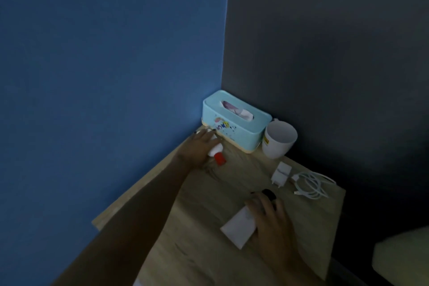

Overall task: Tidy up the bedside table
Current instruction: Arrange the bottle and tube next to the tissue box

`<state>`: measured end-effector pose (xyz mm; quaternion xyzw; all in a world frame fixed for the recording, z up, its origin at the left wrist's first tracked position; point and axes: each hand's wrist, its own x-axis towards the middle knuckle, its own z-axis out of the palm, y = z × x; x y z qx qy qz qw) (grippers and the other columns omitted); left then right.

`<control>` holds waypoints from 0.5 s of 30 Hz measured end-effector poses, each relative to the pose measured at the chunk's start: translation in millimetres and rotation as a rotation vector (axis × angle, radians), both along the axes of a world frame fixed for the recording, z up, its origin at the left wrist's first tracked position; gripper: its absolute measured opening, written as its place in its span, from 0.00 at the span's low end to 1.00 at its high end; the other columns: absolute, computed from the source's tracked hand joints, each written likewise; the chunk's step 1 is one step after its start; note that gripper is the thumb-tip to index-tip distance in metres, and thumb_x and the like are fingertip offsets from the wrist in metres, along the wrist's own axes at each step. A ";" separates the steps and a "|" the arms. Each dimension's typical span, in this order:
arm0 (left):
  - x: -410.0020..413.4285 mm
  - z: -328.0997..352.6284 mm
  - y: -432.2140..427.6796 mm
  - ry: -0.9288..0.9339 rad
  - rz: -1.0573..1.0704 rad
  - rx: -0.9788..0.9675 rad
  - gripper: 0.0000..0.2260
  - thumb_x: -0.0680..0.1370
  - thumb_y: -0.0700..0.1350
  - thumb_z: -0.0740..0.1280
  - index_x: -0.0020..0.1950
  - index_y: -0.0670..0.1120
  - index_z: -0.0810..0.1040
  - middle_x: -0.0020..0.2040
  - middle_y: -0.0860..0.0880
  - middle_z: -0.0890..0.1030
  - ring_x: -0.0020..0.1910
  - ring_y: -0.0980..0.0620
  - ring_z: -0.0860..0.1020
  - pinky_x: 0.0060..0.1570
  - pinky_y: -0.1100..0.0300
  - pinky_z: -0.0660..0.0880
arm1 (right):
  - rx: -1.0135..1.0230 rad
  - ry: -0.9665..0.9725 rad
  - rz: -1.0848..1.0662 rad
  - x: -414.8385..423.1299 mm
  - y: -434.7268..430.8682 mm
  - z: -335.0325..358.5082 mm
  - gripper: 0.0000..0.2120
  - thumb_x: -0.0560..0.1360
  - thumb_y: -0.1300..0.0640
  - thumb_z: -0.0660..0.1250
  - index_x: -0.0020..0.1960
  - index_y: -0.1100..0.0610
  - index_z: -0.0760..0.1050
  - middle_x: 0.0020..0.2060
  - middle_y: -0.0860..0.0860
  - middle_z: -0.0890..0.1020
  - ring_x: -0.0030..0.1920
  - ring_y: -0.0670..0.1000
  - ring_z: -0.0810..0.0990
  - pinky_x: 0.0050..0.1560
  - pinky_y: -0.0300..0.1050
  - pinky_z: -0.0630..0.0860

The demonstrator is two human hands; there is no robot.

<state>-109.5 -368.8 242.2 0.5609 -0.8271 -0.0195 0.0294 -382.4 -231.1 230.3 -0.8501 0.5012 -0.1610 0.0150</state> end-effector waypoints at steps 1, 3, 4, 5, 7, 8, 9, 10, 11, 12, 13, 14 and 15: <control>-1.8 -0.3 0.0 0.019 -0.012 -0.030 0.23 0.72 0.56 0.55 0.64 0.49 0.67 0.63 0.37 0.77 0.64 0.33 0.74 0.57 0.39 0.75 | 0.045 -0.007 -0.015 -0.7 0.2 -0.5 0.23 0.63 0.57 0.76 0.56 0.48 0.75 0.59 0.50 0.78 0.45 0.54 0.76 0.33 0.44 0.75; -2.7 -0.1 1.8 0.072 0.001 -0.036 0.23 0.74 0.57 0.55 0.65 0.48 0.68 0.64 0.38 0.76 0.66 0.35 0.73 0.59 0.41 0.74 | 0.091 0.002 -0.026 -0.1 2.1 -0.9 0.26 0.62 0.55 0.77 0.57 0.47 0.73 0.60 0.50 0.78 0.46 0.53 0.76 0.33 0.43 0.75; -3.4 2.3 6.3 0.130 0.032 -0.033 0.23 0.74 0.57 0.55 0.65 0.47 0.70 0.65 0.39 0.76 0.65 0.37 0.73 0.59 0.42 0.74 | 0.105 -0.001 -0.026 -0.5 3.1 -1.7 0.28 0.61 0.55 0.78 0.57 0.47 0.73 0.59 0.50 0.78 0.45 0.53 0.76 0.32 0.42 0.75; -4.4 5.4 11.0 0.224 0.083 -0.031 0.24 0.74 0.57 0.56 0.65 0.47 0.72 0.64 0.41 0.76 0.63 0.39 0.75 0.58 0.44 0.75 | 0.123 -0.010 -0.024 -1.0 3.3 -1.0 0.30 0.59 0.55 0.79 0.58 0.47 0.72 0.59 0.50 0.78 0.45 0.53 0.77 0.32 0.42 0.75; -7.4 16.9 22.7 0.473 0.226 -0.028 0.23 0.73 0.56 0.57 0.64 0.48 0.73 0.61 0.45 0.77 0.57 0.43 0.78 0.56 0.48 0.76 | 0.158 -0.031 -0.019 -1.1 3.0 2.3 0.32 0.57 0.55 0.79 0.59 0.47 0.72 0.59 0.50 0.77 0.46 0.53 0.78 0.33 0.41 0.76; -8.1 22.4 26.9 0.603 0.305 -0.021 0.22 0.72 0.54 0.58 0.63 0.47 0.74 0.59 0.46 0.78 0.55 0.45 0.78 0.55 0.53 0.75 | 0.154 -0.054 -0.009 0.3 0.1 4.3 0.31 0.59 0.56 0.79 0.59 0.47 0.73 0.60 0.49 0.78 0.48 0.54 0.79 0.36 0.42 0.77; -8.2 27.0 29.8 0.723 0.367 -0.008 0.21 0.71 0.51 0.59 0.62 0.46 0.75 0.56 0.47 0.79 0.53 0.47 0.78 0.53 0.58 0.73 | 0.148 -0.098 -0.003 4.3 -5.7 7.6 0.28 0.62 0.57 0.77 0.60 0.47 0.74 0.60 0.49 0.78 0.52 0.54 0.79 0.42 0.43 0.79; -7.7 32.6 30.8 0.819 0.415 0.000 0.21 0.69 0.48 0.60 0.60 0.45 0.75 0.53 0.47 0.79 0.50 0.49 0.78 0.50 0.61 0.70 | 0.166 -0.190 -0.010 10.2 -13.2 14.3 0.24 0.67 0.57 0.75 0.61 0.48 0.74 0.60 0.47 0.78 0.56 0.52 0.78 0.50 0.44 0.78; -6.3 37.8 30.6 0.894 0.460 0.008 0.21 0.67 0.47 0.61 0.59 0.45 0.74 0.50 0.48 0.79 0.49 0.50 0.77 0.48 0.62 0.69 | 0.224 -0.328 -0.032 18.2 -22.5 22.1 0.19 0.72 0.57 0.71 0.61 0.47 0.73 0.58 0.44 0.78 0.58 0.49 0.77 0.56 0.42 0.77; -3.4 40.5 28.6 0.953 0.500 0.021 0.21 0.66 0.47 0.61 0.58 0.44 0.74 0.49 0.49 0.79 0.48 0.50 0.77 0.47 0.61 0.69 | 0.304 -0.490 -0.053 27.5 -32.4 31.5 0.15 0.75 0.56 0.68 0.60 0.44 0.72 0.55 0.40 0.77 0.57 0.44 0.76 0.56 0.36 0.76; -0.7 41.9 25.0 0.994 0.532 0.038 0.22 0.65 0.46 0.62 0.59 0.44 0.73 0.49 0.48 0.79 0.49 0.49 0.77 0.49 0.60 0.70 | 0.363 -0.646 -0.074 37.3 -43.1 40.4 0.14 0.76 0.56 0.66 0.56 0.40 0.69 0.52 0.37 0.76 0.56 0.42 0.77 0.51 0.31 0.75; 1.8 41.6 21.3 1.021 0.555 0.047 0.23 0.65 0.46 0.62 0.60 0.44 0.73 0.51 0.46 0.80 0.51 0.47 0.77 0.51 0.58 0.71 | 0.394 -0.762 -0.096 47.2 -55.3 47.3 0.15 0.76 0.57 0.66 0.54 0.39 0.67 0.51 0.37 0.77 0.54 0.41 0.77 0.46 0.28 0.74; 3.3 40.0 17.3 1.038 0.568 0.052 0.24 0.65 0.45 0.61 0.60 0.43 0.74 0.52 0.43 0.80 0.52 0.46 0.77 0.54 0.55 0.72 | 0.405 -0.847 -0.119 56.3 -67.6 51.9 0.15 0.76 0.58 0.67 0.53 0.40 0.67 0.52 0.39 0.77 0.54 0.40 0.77 0.43 0.26 0.73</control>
